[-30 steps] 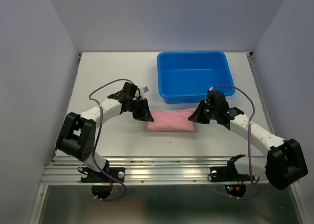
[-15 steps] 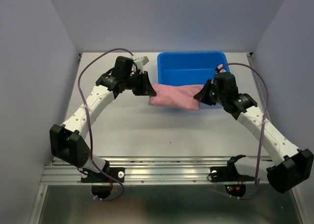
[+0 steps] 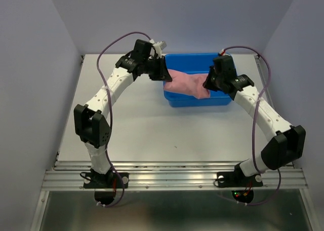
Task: Roll the t-shirts
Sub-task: Place the T-shirt in the bin.
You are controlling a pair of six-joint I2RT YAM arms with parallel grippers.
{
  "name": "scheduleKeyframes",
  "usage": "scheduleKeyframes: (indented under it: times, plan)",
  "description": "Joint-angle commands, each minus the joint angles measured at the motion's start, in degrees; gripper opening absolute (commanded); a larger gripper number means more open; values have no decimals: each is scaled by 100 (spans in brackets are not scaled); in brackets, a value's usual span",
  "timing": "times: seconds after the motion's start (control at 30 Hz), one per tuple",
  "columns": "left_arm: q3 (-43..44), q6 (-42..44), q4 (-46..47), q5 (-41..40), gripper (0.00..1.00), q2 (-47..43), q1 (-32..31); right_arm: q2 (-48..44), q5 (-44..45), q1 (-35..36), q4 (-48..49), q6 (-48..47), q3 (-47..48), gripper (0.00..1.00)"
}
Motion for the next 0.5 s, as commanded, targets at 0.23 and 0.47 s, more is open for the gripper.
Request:
scheduleKeyframes:
  times: [0.23,0.47]
  plan:
    - [933,-237,389,-497,0,852,-305,887,472,-575,-22,-878,731,1]
    - [958,-299,864,-506,0,1529,-376,1363,543,-866,231,-1090,600,1]
